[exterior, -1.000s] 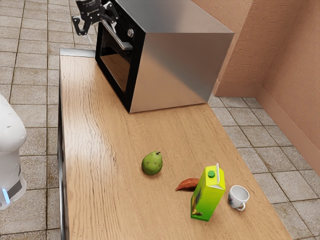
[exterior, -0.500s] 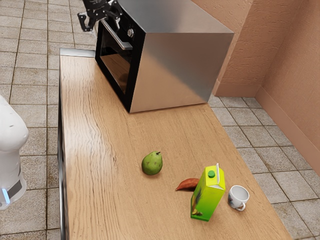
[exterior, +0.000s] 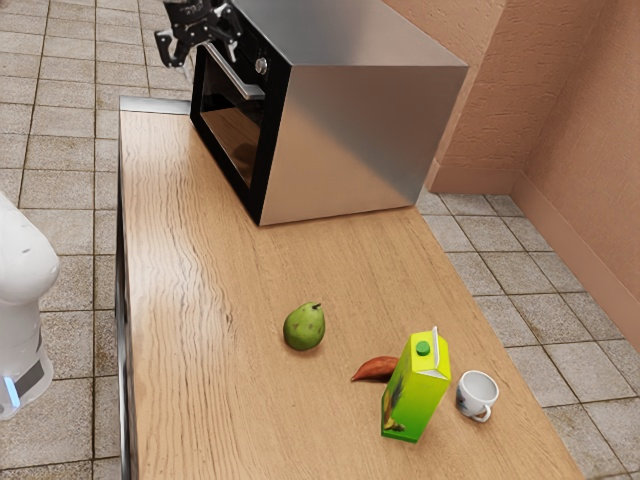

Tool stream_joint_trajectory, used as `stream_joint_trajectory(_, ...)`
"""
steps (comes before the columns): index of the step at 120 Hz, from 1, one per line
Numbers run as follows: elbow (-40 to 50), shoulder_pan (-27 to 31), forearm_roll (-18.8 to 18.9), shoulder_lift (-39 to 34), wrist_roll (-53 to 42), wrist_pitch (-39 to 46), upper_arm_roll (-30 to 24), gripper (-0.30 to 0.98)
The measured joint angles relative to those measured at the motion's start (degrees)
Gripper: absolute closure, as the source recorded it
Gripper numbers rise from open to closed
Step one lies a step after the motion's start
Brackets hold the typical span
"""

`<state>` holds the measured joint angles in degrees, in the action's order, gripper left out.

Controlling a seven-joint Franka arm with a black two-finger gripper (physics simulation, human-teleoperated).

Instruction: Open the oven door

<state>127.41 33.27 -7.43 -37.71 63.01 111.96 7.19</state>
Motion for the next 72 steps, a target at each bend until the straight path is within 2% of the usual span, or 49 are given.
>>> stream_joint_trajectory(72, 3.8, 0.7, -0.4, 0.2, -0.5, 0.9, 0.2, 0.02)
